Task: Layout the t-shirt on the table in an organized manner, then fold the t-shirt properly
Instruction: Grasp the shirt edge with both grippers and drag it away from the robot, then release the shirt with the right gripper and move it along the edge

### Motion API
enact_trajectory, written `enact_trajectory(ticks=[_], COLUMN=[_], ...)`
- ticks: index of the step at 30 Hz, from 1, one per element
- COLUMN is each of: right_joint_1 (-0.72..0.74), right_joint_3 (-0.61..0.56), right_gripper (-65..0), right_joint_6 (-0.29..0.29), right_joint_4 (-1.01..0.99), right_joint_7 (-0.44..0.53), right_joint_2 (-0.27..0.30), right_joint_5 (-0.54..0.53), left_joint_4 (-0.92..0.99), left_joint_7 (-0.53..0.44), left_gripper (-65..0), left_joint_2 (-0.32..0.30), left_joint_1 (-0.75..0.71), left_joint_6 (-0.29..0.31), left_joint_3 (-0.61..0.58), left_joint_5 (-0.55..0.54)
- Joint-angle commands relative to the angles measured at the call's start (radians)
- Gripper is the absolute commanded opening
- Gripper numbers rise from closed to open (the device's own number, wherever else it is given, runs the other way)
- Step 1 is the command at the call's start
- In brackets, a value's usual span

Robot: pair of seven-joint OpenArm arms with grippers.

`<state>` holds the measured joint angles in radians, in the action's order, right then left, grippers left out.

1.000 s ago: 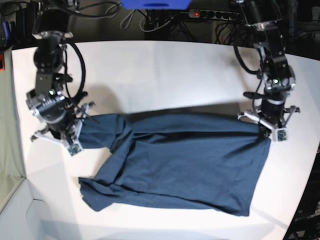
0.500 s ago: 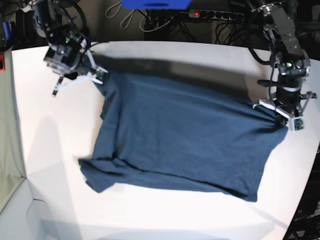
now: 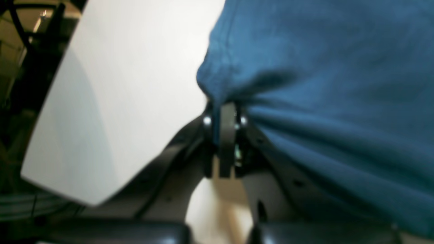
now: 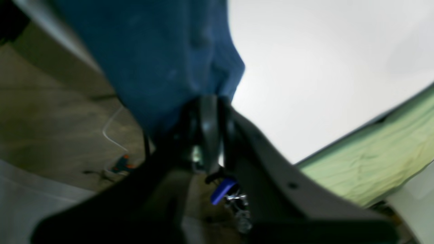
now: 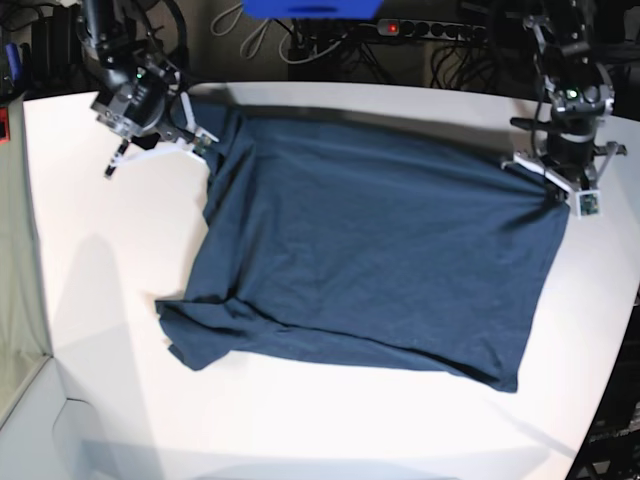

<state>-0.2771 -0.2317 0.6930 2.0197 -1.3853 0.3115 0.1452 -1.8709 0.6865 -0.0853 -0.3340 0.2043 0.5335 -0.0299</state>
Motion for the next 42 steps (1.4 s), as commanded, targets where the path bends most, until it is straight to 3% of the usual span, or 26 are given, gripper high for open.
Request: enact_trajectory(ticks=[1,6,11,15,18,20,24,35,42], right_joint_1=[0.006,0.011,0.034,0.039,0.049,0.086,0.152,0.333,0.335], right_joint_3=[0.013,0.059,0.303,0.328,0.326,0.326,0.326,0.331,0.332], right_gripper=[-53.1,-34.5,-25.1,-24.7,-24.8,-24.7,-24.7,-25.0,-25.1], right_joint_6=[0.005,0.005,0.005,0.005,0.005,0.005,0.005,0.005,0.005], right_joint_4=[0.019,0.02,0.02,0.02,0.02,0.016,0.011,-0.141,-0.297], right_joint_7=[-0.002,-0.001,0.016,0.016,0.021,0.033,0.076,0.091,0.268], right_joint_2=[0.001,-0.01,-0.094,-0.156,-0.249,-0.308,-0.372,-0.384,-0.384], right_joint_5=[0.011,0.011,0.011,0.011,0.011,0.011,0.011,0.009,0.009], left_joint_4=[-0.022,-0.02,-0.019,-0.017,-0.002,0.012,0.018,0.018,0.018], left_joint_7=[-0.021,-0.021,-0.017,-0.015,-0.015,-0.017,-0.02,-0.02,-0.02], left_gripper=[-64.7,-64.7,-64.6,-64.5,-63.8,-58.5,-45.0,-43.9,-43.9], left_joint_2=[-0.009,-0.011,-0.012,-0.012,-0.012,-0.012,-0.011,-0.011,-0.011], left_joint_1=[-0.004,-0.052,-0.092,-0.099,-0.099,-0.096,-0.098,-0.099,-0.096], left_joint_6=[-0.009,-0.007,-0.007,-0.007,-0.007,-0.007,-0.007,-0.006,-0.006], left_joint_3=[0.006,0.006,0.006,0.006,0.006,0.006,0.004,0.004,0.004], left_joint_5=[0.0,0.0,0.002,0.002,0.002,0.002,0.002,0.002,0.002])
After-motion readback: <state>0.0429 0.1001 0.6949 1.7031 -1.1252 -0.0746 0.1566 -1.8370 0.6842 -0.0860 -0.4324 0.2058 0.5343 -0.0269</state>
